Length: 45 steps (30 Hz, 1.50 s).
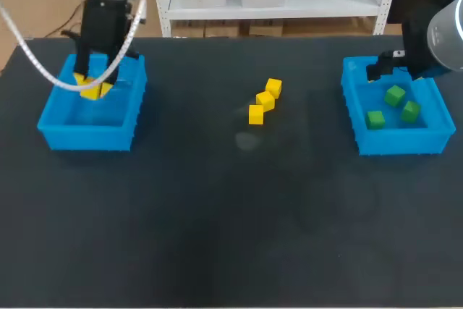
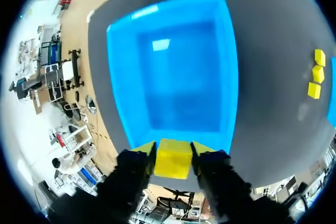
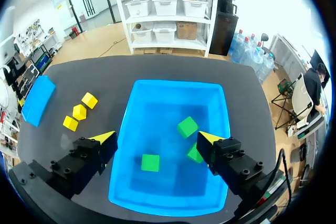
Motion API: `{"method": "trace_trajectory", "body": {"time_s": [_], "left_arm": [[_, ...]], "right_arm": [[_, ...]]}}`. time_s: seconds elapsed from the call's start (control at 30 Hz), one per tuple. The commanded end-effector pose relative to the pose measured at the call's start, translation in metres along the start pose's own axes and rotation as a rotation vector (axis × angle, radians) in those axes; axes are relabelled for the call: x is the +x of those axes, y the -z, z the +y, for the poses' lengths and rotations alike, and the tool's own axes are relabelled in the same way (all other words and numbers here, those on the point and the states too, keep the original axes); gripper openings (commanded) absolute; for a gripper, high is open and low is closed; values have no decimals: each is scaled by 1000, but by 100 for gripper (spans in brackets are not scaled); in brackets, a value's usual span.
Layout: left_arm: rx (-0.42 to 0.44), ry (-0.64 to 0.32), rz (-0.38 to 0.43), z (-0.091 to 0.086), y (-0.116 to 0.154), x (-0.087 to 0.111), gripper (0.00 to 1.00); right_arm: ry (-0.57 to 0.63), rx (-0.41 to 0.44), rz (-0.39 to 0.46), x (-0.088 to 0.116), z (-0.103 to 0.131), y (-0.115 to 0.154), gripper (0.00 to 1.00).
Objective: Put the green cubes in the right bin and the yellow cubes in the left bin.
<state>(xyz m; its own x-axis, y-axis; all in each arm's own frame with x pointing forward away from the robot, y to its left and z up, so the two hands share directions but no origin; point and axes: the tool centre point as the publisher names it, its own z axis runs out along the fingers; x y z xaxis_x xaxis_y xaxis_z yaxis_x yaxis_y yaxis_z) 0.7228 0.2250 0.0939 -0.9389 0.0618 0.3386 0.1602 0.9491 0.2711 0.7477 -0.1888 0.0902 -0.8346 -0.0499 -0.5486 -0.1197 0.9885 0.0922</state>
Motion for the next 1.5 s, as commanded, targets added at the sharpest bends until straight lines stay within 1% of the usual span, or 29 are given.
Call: {"method": "trace_trajectory", "body": {"time_s": [0.03,0.17,0.23,0.27,0.33,0.4,0.43,0.47,0.5,0.53,0.6,0.67,0.7,0.73,0.8,0.93,1.03,1.13,1.27,1.37,1.43,1.5], "left_arm": [[28,-7,-585,-1,-4,9,100],[13,-37,-652,-7,24,-3,100],[12,-79,-706,-16,48,-9,100],[9,-111,-736,-25,63,-13,100],[40,-188,-802,-48,91,-20,100],[109,-273,-861,-78,114,-28,100],[161,-322,-883,-94,123,-32,100],[251,-371,-908,-112,132,-35,100],[326,-417,-917,-129,139,-38,100],[370,-461,-916,-145,145,-41,100],[416,-548,-897,-178,153,-46,100],[463,-624,-875,-206,157,-51,100],[471,-658,-867,-218,158,-53,100],[476,-677,-856,-228,159,-55,100],[460,-718,-817,-246,157,-58,100],[463,-778,-759,-276,149,-60,100],[453,-821,-707,-291,140,-58,100],[429,-853,-665,-298,133,-55,100],[395,-920,-600,-302,122,-49,100],[381,-965,-560,-302,115,-46,100],[363,-988,-551,-302,109,-46,100],[329,-1018,-520,-304,101,-46,100]], "right_arm": [[0,3,-5,1,0,0,100],[0,3,-5,1,0,0,100],[0,3,-5,1,0,0,100],[0,3,-5,1,0,0,100],[0,3,-5,1,0,0,100],[0,3,-5,1,0,0,100],[0,3,-5,1,0,0,100],[0,3,-5,1,0,0,100],[0,3,-5,1,0,0,100],[0,3,-5,1,0,0,100],[0,3,-5,1,0,0,100],[0,3,-5,1,0,0,100],[0,3,-5,1,0,0,100],[0,3,-5,1,0,0,100],[0,3,-5,1,0,0,100],[0,3,-5,1,0,0,100],[0,3,-5,1,0,0,100],[0,3,-5,1,0,0,100],[0,3,-5,1,0,0,100],[0,3,-5,1,0,0,100],[0,3,-5,1,0,0,100],[0,3,-5,1,0,0,100]]}}
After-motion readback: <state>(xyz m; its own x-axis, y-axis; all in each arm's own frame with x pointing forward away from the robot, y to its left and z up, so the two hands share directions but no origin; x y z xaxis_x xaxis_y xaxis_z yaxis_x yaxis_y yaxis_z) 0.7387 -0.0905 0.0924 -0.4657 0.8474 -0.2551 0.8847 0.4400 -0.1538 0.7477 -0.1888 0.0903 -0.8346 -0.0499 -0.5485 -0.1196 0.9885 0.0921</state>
